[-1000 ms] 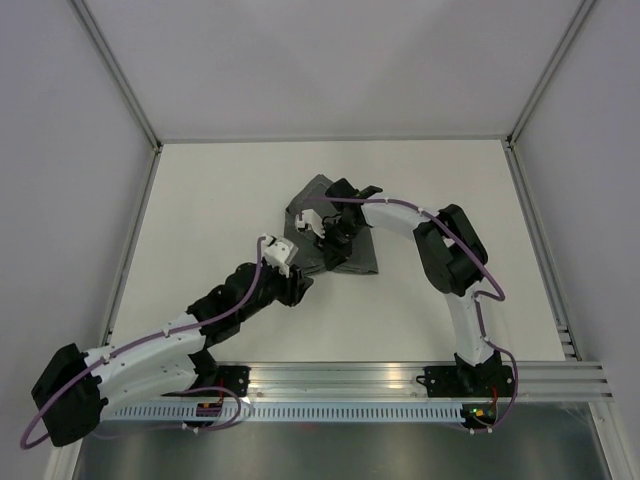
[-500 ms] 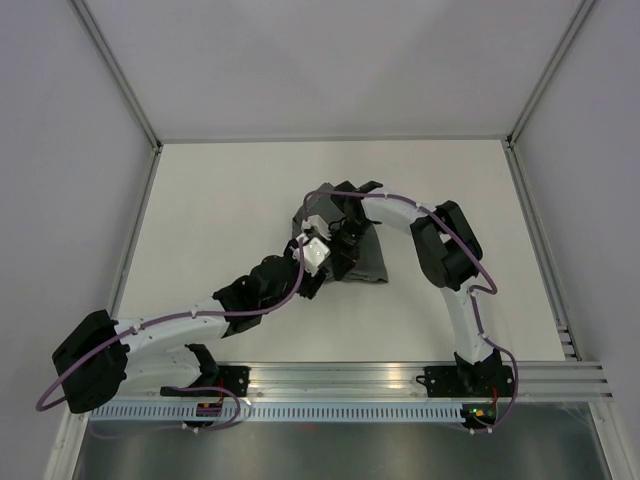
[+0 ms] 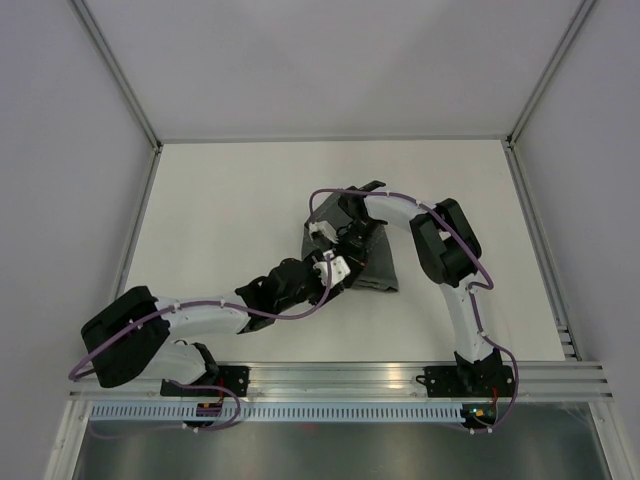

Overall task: Fold the napkin, place the utensils inside, and roll it up
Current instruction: Roll the napkin with the utensil

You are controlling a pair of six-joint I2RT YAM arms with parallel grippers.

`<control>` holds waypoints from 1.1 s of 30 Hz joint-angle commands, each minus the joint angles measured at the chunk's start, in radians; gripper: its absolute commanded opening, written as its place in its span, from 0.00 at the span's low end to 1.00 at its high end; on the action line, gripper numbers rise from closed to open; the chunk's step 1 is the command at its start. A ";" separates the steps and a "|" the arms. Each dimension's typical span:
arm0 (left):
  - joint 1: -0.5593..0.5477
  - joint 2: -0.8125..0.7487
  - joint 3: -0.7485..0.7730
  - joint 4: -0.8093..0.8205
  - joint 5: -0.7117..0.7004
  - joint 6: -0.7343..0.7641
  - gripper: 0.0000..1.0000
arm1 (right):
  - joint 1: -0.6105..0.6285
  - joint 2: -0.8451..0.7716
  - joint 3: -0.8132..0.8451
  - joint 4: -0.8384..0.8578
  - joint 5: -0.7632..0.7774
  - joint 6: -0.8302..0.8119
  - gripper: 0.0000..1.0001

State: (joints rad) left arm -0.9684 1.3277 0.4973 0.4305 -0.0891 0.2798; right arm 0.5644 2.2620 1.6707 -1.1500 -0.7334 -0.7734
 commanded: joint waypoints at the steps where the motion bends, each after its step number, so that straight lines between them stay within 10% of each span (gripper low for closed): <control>1: -0.006 0.033 0.018 0.082 0.045 0.074 0.69 | -0.009 0.073 -0.037 -0.002 0.144 -0.056 0.10; 33: -0.087 0.335 0.187 -0.048 -0.040 0.298 0.72 | -0.049 0.120 -0.002 -0.033 0.158 -0.067 0.08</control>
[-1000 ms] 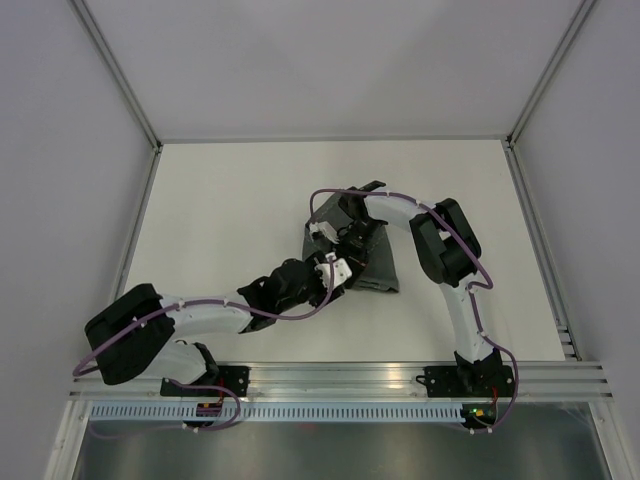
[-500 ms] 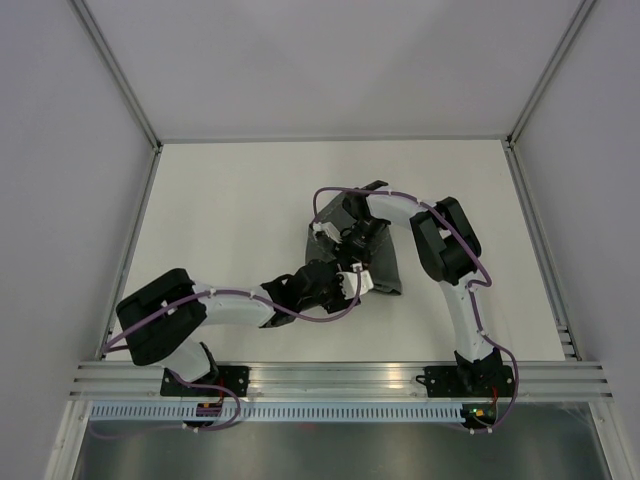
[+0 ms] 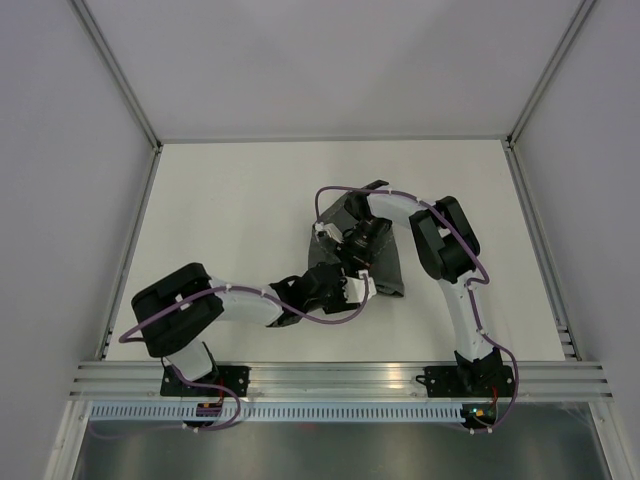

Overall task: Fold the napkin, place the utensils inside, and roll it up
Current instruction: Roll the napkin with the utensil

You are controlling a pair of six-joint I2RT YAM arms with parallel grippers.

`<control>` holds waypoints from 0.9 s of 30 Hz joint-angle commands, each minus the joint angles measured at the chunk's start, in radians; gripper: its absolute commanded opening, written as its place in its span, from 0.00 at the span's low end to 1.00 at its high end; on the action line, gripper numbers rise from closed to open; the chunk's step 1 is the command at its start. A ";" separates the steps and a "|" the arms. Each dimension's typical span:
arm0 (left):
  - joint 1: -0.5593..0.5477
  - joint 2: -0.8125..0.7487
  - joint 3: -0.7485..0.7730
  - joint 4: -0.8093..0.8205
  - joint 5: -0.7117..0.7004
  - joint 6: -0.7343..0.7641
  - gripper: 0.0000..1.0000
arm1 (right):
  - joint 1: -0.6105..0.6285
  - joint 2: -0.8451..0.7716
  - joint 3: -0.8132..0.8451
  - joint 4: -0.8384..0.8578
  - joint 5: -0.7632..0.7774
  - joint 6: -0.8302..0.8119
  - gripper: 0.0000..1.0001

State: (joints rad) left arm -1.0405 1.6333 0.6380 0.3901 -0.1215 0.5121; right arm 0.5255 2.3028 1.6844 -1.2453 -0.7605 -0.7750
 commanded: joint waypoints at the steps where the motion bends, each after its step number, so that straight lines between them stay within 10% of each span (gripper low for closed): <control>1: -0.018 0.036 0.049 -0.013 -0.009 0.071 0.71 | -0.009 0.083 -0.012 0.061 0.187 -0.066 0.08; 22: -0.029 0.117 0.167 -0.201 0.017 0.006 0.02 | -0.013 0.072 -0.017 0.067 0.184 -0.058 0.09; 27: -0.026 0.119 0.192 -0.258 0.065 -0.027 0.02 | -0.015 0.060 -0.026 0.070 0.179 -0.055 0.12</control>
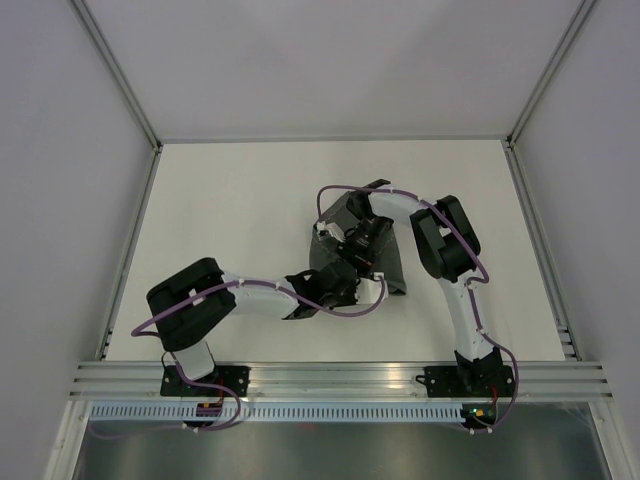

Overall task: Fold the napkin, place the utensils inside, and roll it up
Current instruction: Roll the napkin with the utensil

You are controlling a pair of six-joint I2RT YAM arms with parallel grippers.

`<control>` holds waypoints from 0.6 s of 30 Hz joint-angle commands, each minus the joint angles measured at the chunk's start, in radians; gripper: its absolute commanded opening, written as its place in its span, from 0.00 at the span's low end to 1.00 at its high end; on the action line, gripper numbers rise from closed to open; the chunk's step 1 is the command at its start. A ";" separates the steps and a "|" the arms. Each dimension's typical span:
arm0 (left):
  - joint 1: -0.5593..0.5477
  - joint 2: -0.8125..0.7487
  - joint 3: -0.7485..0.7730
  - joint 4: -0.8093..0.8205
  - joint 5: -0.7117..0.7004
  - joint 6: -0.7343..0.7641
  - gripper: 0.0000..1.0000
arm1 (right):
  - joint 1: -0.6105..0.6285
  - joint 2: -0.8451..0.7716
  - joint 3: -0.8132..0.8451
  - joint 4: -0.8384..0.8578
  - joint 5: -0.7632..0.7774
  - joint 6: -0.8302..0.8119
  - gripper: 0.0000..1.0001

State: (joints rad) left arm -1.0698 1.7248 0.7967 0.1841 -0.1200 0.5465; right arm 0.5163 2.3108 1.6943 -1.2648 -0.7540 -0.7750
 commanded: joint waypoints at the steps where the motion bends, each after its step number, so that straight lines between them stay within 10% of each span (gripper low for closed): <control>1: 0.005 0.028 0.044 -0.064 0.069 -0.068 0.02 | -0.004 0.044 -0.038 0.091 0.173 -0.052 0.14; 18: 0.091 0.009 0.095 -0.178 0.302 -0.160 0.02 | -0.055 -0.109 -0.073 0.107 0.107 -0.029 0.60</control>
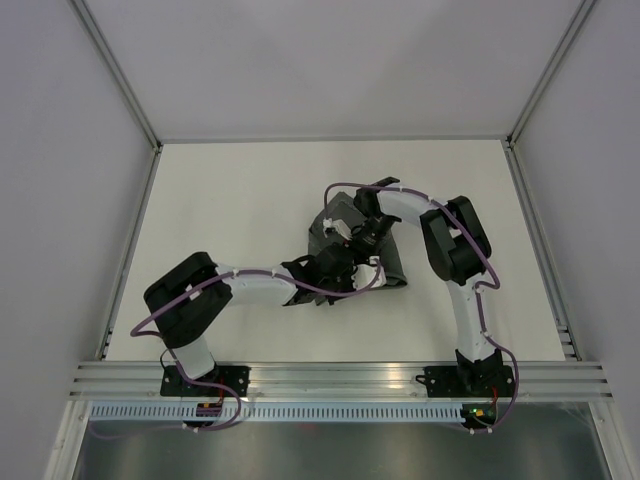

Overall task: Fold the napkin, place the utensils inside, and roll it up
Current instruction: Roll the napkin with the utensil

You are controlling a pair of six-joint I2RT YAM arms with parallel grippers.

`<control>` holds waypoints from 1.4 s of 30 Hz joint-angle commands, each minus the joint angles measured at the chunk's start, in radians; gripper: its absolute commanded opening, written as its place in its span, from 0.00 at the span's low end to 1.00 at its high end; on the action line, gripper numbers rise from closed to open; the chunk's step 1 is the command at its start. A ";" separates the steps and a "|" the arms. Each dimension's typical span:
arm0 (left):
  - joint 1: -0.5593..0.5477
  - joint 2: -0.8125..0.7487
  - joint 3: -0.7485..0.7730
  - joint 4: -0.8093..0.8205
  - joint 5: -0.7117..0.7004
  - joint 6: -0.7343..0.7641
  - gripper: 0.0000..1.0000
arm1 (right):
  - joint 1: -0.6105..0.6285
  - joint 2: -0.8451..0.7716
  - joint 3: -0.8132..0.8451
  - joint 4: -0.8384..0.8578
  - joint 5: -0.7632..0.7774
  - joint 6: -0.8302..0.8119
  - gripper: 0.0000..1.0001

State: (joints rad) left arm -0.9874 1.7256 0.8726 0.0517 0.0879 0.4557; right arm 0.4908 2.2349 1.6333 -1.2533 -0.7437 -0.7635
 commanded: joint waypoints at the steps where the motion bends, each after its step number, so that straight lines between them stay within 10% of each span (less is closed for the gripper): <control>1: 0.012 0.006 0.020 -0.046 0.102 -0.075 0.02 | -0.032 -0.040 -0.012 0.095 0.093 -0.040 0.60; 19: 0.114 0.064 0.114 -0.203 0.312 -0.137 0.02 | -0.202 -0.280 -0.098 0.248 0.023 0.003 0.63; 42: 0.329 0.344 0.345 -0.455 0.788 -0.215 0.02 | -0.221 -1.011 -0.857 0.894 0.047 -0.071 0.60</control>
State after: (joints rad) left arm -0.6724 2.0010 1.2022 -0.3065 0.8185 0.2584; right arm 0.2337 1.2842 0.8230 -0.4828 -0.6758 -0.7734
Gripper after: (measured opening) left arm 0.196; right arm 0.601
